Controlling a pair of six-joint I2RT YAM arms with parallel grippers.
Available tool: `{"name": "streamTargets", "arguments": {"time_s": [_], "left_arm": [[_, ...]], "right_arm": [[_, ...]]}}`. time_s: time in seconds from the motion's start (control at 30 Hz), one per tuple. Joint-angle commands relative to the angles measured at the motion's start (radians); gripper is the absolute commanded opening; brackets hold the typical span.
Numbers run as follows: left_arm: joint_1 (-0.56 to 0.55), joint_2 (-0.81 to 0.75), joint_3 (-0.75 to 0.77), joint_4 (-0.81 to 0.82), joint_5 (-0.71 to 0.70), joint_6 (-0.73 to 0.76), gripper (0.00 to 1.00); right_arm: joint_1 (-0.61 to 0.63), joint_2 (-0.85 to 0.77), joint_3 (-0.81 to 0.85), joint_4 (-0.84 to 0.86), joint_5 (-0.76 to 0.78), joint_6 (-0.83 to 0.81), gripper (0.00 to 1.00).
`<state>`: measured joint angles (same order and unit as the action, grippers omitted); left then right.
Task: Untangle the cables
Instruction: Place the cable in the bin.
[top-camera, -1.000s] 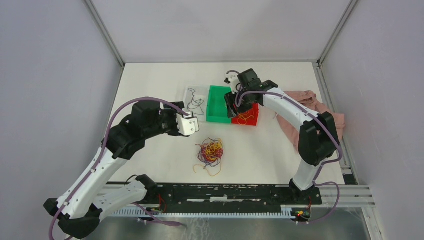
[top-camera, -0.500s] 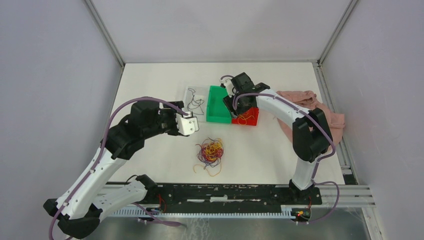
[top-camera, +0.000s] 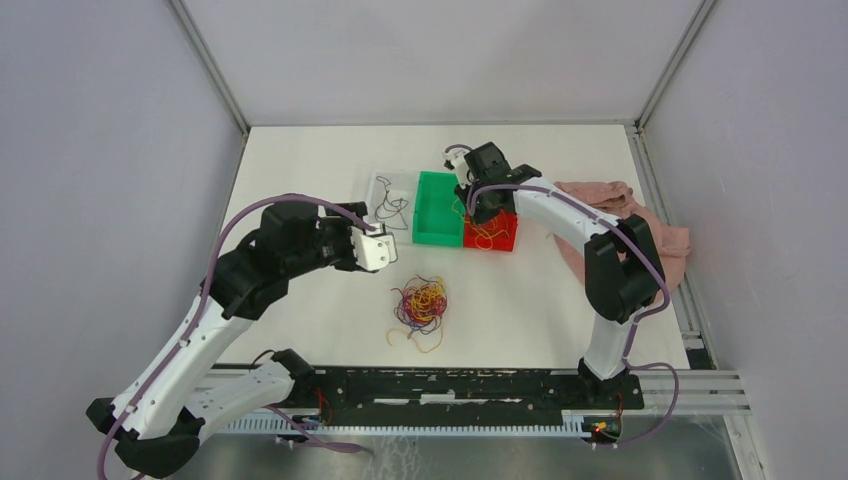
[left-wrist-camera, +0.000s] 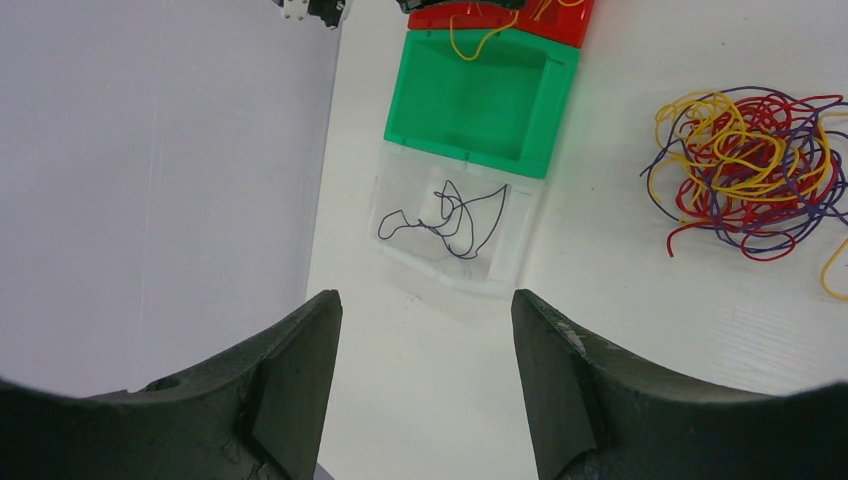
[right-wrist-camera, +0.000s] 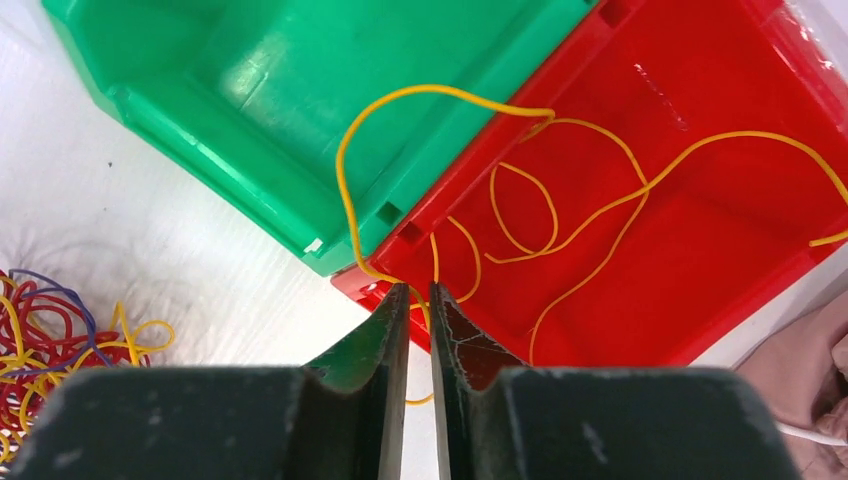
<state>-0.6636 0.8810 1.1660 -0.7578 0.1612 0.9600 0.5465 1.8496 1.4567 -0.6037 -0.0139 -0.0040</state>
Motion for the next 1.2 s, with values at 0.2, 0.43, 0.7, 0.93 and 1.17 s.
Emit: {"name": "streamTargets", "arguments": {"time_s": [0.2,0.43,0.7,0.93,1.17], "left_arm": [[-0.004,-0.012,0.041,0.017,-0.004,0.007,0.7],[-0.004,-0.007,0.052,0.017,-0.002,0.006,0.71],[-0.004,-0.014,0.052,0.017,-0.008,0.007,0.71],[-0.004,-0.01,0.052,0.017,-0.007,0.016,0.7],[-0.004,-0.008,0.055,0.017,-0.006,0.019,0.7]], "right_arm": [[-0.052,-0.018,-0.033,0.067,-0.011,0.044,0.14],[-0.098,0.01,-0.063,0.109,0.087,0.122,0.0],[-0.103,0.079,-0.031,0.144,0.18,0.172,0.0],[-0.102,0.139,0.016,0.177,0.24,0.193,0.0],[-0.076,0.168,0.014,0.231,0.256,0.206,0.1]]}}
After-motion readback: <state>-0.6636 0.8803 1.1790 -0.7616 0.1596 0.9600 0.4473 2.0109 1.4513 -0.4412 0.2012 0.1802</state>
